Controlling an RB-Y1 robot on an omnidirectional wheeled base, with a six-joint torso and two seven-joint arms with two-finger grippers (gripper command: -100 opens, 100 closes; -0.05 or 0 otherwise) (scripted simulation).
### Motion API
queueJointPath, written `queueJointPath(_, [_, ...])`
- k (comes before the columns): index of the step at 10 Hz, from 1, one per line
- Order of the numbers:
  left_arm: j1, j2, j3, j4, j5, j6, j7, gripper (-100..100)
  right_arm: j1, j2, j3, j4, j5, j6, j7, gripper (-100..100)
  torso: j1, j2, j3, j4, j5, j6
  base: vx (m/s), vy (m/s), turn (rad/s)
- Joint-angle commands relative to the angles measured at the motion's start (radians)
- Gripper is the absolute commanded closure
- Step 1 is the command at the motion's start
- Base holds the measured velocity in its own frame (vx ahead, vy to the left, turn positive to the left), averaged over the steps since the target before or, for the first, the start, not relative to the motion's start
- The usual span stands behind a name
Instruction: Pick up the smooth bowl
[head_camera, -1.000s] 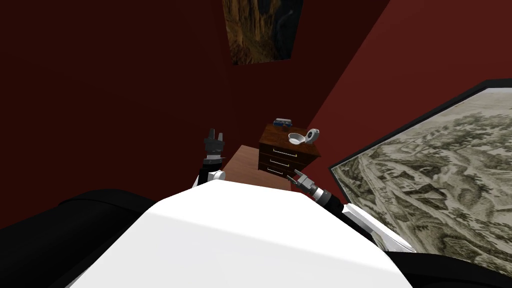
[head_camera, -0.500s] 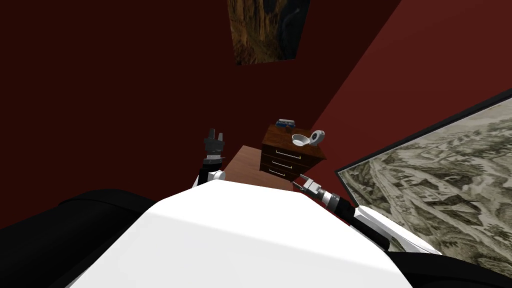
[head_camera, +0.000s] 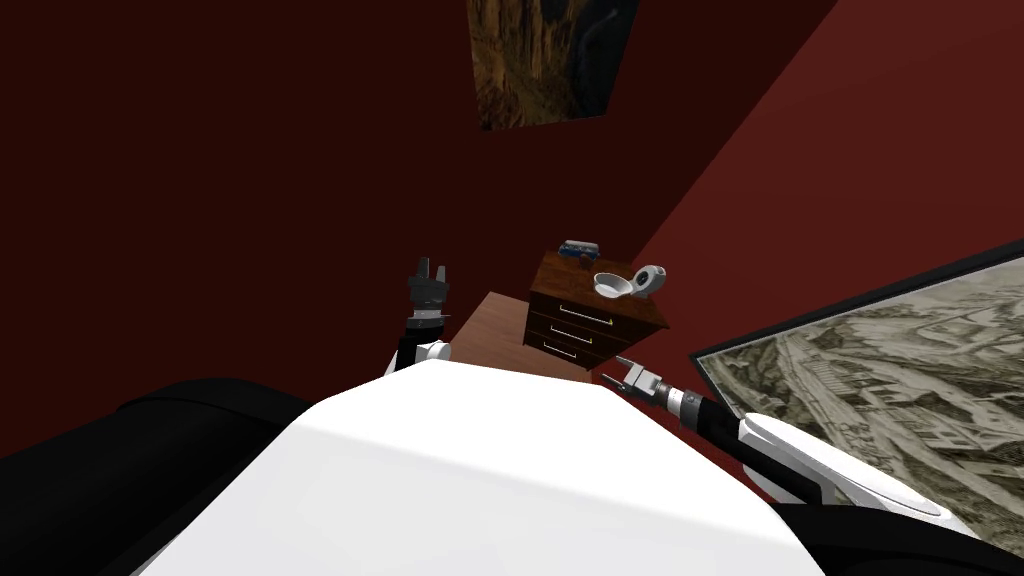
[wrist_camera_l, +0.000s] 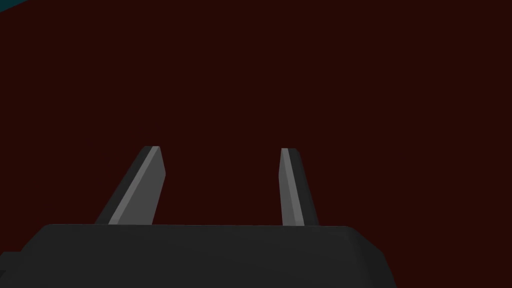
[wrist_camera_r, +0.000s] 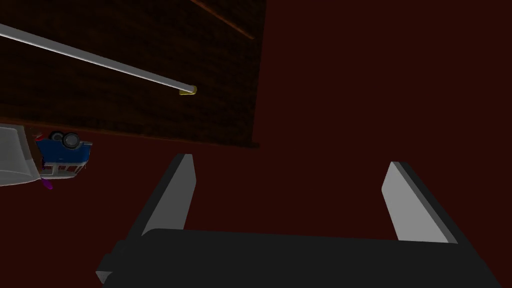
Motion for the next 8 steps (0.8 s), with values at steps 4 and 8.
queueJointPath(4, [0.000, 0.000, 0.000, 0.000, 0.000, 0.000, 0.000, 0, 0.029, -0.129, -0.035, 0.102, 0.041, -0.005, -0.001, -100, 0.000, 0.000, 0.000, 0.000, 0.000, 0.000, 0.067, 0.047, 0.060])
queueJointPath(8, [0.000, 0.000, 0.000, 0.000, 0.000, 0.000, 0.000, 0, 0.049, -0.231, -0.060, 0.180, 0.074, -0.004, -0.006, -100, -0.001, 0.000, 0.000, 0.000, 0.000, 0.000, 0.070, 0.040, 0.067])
